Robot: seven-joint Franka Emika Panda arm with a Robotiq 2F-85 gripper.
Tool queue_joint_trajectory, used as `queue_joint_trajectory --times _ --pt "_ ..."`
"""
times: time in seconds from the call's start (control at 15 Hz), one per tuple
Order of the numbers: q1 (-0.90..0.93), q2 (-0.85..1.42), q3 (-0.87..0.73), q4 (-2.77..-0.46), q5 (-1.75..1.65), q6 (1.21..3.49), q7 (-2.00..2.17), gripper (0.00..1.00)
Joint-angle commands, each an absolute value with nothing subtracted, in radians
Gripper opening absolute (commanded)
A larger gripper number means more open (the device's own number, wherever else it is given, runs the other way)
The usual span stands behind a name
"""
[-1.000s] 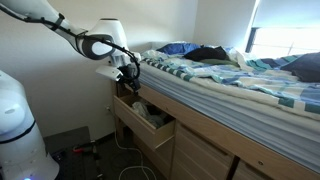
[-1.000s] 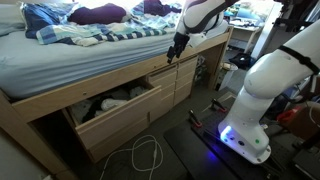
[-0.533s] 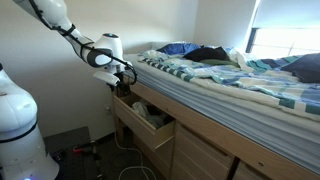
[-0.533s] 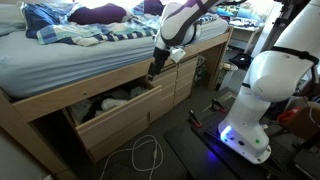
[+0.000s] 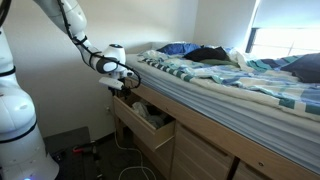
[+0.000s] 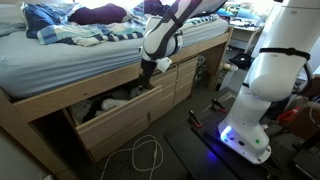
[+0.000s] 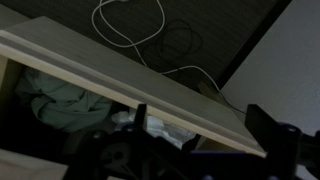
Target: Open the drawer on the left
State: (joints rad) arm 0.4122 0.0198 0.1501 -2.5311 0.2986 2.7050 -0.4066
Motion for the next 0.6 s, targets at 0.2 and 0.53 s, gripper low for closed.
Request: queue_joint_trajectory --times 0.2,0.53 --pt "0.341 0.050 0.209 -2.520 0.261 2.746 -0.296 1.00" --pt "0.323 0.178 0.218 -2.457 0.137 2.841 -0.046 1.00"
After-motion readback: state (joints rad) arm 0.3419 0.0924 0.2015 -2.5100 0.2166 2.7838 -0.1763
